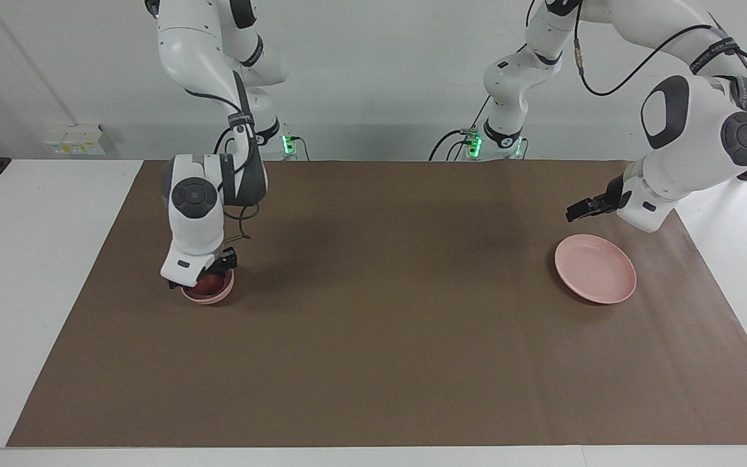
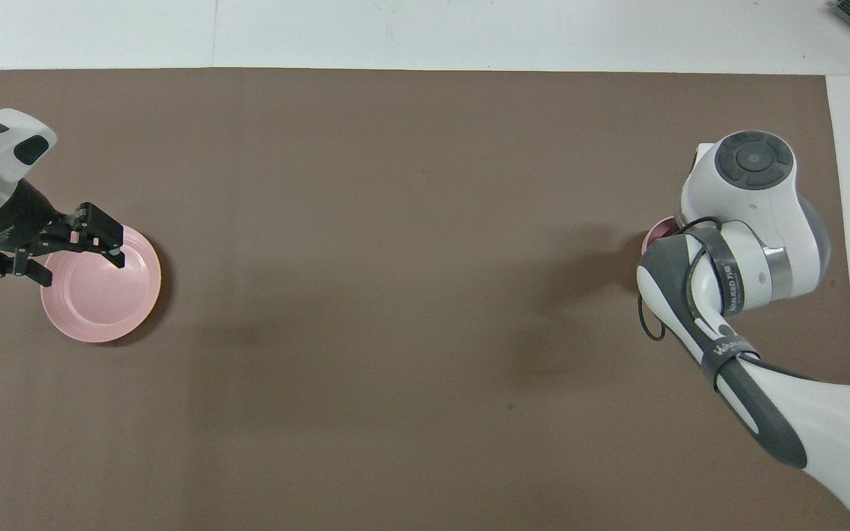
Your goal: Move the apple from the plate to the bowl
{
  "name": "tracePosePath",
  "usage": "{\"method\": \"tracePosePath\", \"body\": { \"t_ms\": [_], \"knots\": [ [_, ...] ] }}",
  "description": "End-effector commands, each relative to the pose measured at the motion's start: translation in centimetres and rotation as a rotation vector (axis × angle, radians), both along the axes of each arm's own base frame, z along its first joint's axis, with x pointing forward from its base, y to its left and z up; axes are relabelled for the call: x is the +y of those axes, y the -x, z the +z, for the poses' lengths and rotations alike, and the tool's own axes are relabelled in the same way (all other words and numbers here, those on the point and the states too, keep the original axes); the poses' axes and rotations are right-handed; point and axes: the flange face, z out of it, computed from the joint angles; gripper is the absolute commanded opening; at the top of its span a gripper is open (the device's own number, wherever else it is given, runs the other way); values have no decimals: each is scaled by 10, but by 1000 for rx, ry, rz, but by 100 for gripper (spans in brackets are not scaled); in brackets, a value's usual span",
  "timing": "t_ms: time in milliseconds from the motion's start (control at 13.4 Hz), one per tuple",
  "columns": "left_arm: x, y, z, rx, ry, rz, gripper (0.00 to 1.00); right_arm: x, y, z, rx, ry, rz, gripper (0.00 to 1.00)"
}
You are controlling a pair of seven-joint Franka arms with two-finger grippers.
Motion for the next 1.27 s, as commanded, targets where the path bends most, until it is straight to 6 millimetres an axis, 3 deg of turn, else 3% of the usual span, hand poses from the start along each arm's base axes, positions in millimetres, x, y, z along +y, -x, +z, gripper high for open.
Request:
{"method": "tracePosePath", "body": {
  "t_ms": [0, 298, 746, 895, 1193],
  "knots": [
    [6, -1, 15, -40, -18, 2, 100, 0, 0, -1, -25, -1, -21, 86],
    [2, -4, 16, -67, -18, 2, 100, 0, 0, -1, -27, 0, -32, 100],
    [-5, -9, 14, -100, -20, -17, 100, 0, -1, 5, -34, -1, -63, 100],
    [-28, -13, 19, -146, -11, -75, 100, 2, -1, 22, -60, -35, -91, 100],
    [-15, -16, 18, -153, -22, -165, 100, 5, 3, 71, -131, -116, -160, 100]
  ]
}}
